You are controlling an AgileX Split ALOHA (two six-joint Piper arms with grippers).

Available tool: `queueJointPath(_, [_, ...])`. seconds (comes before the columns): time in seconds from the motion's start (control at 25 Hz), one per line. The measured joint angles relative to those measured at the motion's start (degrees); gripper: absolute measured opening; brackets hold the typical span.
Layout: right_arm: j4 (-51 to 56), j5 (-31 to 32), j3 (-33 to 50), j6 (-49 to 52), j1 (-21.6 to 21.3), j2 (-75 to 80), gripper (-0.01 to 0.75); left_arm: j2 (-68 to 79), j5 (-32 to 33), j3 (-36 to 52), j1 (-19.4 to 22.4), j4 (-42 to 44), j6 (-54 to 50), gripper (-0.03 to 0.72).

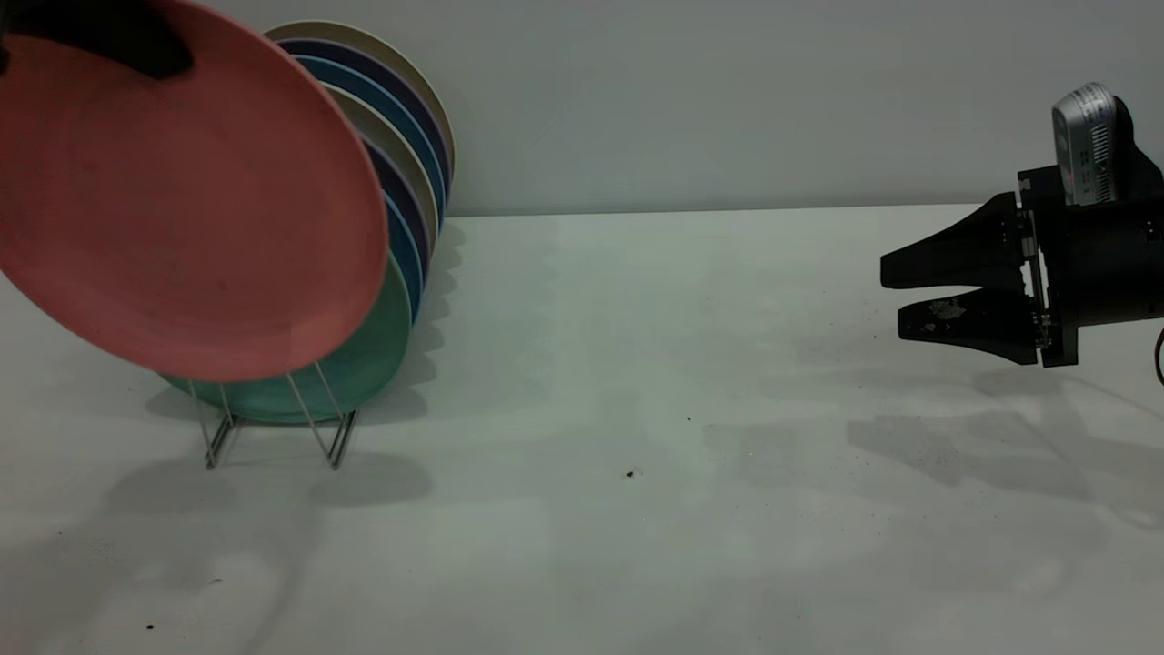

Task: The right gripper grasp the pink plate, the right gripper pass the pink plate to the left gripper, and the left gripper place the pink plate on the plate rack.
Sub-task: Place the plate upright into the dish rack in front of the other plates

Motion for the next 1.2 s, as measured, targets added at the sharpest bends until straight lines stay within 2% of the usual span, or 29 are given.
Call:
queueJointPath(0.24, [0.0,0.0,0.0,0.1,0.0,0.0,0.512,-0.1,0.0,0.0,3.6,-8.6,13.8,0.090])
queueJointPath(0.4, [0.0,0.0,0.0,0.1,0.0,0.0,0.509,-0.1,0.0,0.0,4.3,-11.4,18.3,0.090])
queueJointPath(1.2, [0.0,0.0,0.0,0.1,0.0,0.0,0.494,2.4,-3.1,0.1,4.5,-9.0,19.2,0.090])
